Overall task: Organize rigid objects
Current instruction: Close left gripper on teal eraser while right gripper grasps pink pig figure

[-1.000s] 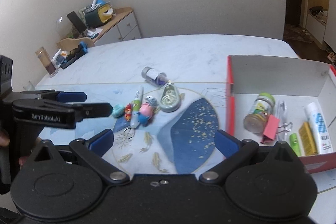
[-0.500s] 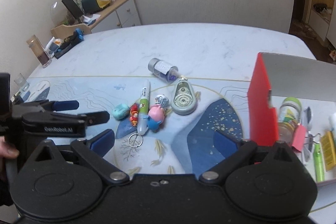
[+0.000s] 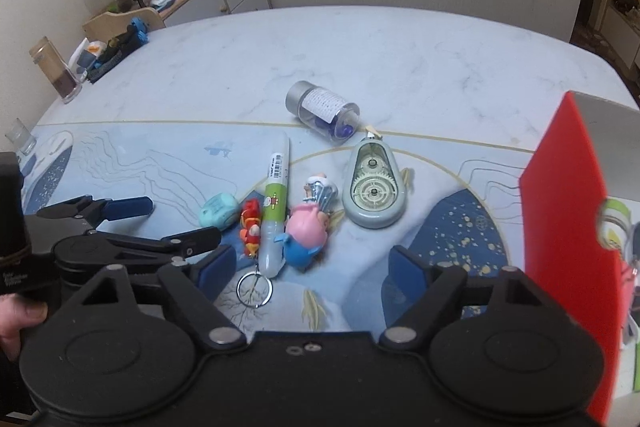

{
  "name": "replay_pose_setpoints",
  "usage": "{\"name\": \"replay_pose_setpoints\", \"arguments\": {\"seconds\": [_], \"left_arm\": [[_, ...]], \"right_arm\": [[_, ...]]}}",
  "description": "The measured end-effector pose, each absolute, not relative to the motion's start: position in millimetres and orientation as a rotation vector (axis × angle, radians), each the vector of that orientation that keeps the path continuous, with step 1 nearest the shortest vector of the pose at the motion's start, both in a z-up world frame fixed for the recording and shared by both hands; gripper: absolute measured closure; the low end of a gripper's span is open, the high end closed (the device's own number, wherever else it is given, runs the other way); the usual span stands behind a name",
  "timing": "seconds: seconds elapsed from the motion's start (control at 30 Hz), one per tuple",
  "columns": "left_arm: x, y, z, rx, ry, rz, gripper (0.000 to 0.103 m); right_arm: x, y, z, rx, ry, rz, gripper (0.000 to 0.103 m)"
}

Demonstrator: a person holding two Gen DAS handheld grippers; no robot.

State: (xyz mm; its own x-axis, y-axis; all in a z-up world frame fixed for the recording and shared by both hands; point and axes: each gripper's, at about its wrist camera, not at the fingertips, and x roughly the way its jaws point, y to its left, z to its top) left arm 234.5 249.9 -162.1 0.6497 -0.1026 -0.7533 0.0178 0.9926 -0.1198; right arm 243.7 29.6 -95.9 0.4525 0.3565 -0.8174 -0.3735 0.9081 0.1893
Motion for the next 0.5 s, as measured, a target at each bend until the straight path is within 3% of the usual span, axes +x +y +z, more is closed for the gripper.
{"name": "replay_pose_setpoints", "arguments": {"seconds": [0.5], "left_arm": [[245, 238, -171, -0.009, 0.806, -0.056, 0.002]], "right_arm": [[270, 53, -122, -0.050, 1.051, 0.483, 0.041]]}}
